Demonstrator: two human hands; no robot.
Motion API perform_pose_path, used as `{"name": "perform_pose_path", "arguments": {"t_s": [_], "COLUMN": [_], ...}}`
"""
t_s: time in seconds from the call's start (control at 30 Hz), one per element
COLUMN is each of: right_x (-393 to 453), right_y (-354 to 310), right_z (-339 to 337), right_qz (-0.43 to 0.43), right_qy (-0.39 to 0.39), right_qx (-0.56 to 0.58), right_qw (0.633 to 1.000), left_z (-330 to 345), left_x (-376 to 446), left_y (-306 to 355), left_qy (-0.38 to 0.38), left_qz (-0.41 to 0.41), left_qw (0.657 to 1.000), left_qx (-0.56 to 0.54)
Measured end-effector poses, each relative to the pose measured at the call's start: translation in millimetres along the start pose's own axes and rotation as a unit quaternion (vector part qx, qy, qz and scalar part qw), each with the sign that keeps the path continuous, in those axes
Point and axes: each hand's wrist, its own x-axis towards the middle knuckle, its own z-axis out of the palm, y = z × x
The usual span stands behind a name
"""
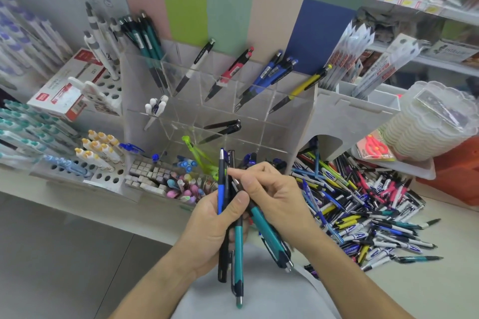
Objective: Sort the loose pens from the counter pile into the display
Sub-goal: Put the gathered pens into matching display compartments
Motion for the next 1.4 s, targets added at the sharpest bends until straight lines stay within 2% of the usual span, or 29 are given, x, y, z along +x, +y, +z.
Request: {"name": "perform_pose_path", "arguments": {"t_s": [0.1, 0.2, 0.3, 0.4, 0.5, 0.6, 0.67, 0.73, 0.87, 0.93, 1.0, 1.1, 1.2, 1.27, 1.4], "right_x": [-8.1, -15.6, -19.5, -18.2, -14.1, -8.8, -2.4, 6.4, 23.4, 38.6, 62.8, 113.1, 160.4, 184.5, 216.2], "right_y": [-4.4, -7.2, -9.7, -9.5, -11.5, -18.6, -20.6, -20.6, -34.6, -54.6, -79.3, -112.8, -134.5, -145.2, -170.0], "right_z": [-9.5, -7.7, 0.4, 11.1, 17.7, 21.3, 24.9, 27.9, 17.5, 7.2, -0.3, 1.8, 17.0, 29.8, 55.7], "right_qz": [0.07, 0.127, 0.148, 0.125, 0.11, 0.138, 0.154, 0.144, 0.036, -0.032, -0.117, -0.241, -0.298, -0.313, -0.273], "right_qy": [-0.094, -0.08, -0.058, -0.038, -0.033, -0.004, 0.032, 0.067, 0.121, 0.138, 0.15, 0.155, 0.128, 0.082, -0.039], "right_qx": [0.038, 0.107, 0.17, 0.245, 0.256, 0.275, 0.31, 0.327, 0.207, 0.125, 0.052, -0.073, -0.203, -0.317, -0.492], "right_qw": [0.992, 0.983, 0.973, 0.961, 0.96, 0.951, 0.938, 0.931, 0.97, 0.982, 0.98, 0.955, 0.924, 0.891, 0.826], "left_z": [10.3, 11.5, 7.4, 11.9, 16.8, 19.3, 19.8, 17.8, 8.5, 2.7, -5.1, -14.7, -17.3, -19.1, -22.7], "left_x": [-0.8, 5.5, 11.6, 15.7, 17.2, 18.4, 18.7, 19.4, 18.7, 15.5, 10.3, 3.7, 1.7, 1.4, 1.5], "left_y": [6.2, 15.4, 22.0, 23.0, 23.8, 25.3, 28.0, 33.3, 47.1, 54.6, 60.1, 64.7, 66.7, 68.0, 70.9], "left_qy": [0.063, 0.174, 0.275, 0.335, 0.374, 0.387, 0.374, 0.34, 0.262, 0.243, 0.226, 0.203, 0.168, 0.138, 0.098], "left_qz": [0.057, 0.123, 0.196, 0.27, 0.329, 0.354, 0.344, 0.311, 0.272, 0.271, 0.275, 0.261, 0.236, 0.221, 0.192], "left_qw": [0.996, 0.977, 0.939, 0.897, 0.86, 0.843, 0.853, 0.881, 0.926, 0.93, 0.932, 0.943, 0.957, 0.965, 0.974], "left_qx": [-0.039, -0.007, 0.07, 0.101, 0.111, 0.114, 0.12, 0.108, -0.001, -0.053, -0.06, -0.03, -0.028, -0.042, -0.072]}}
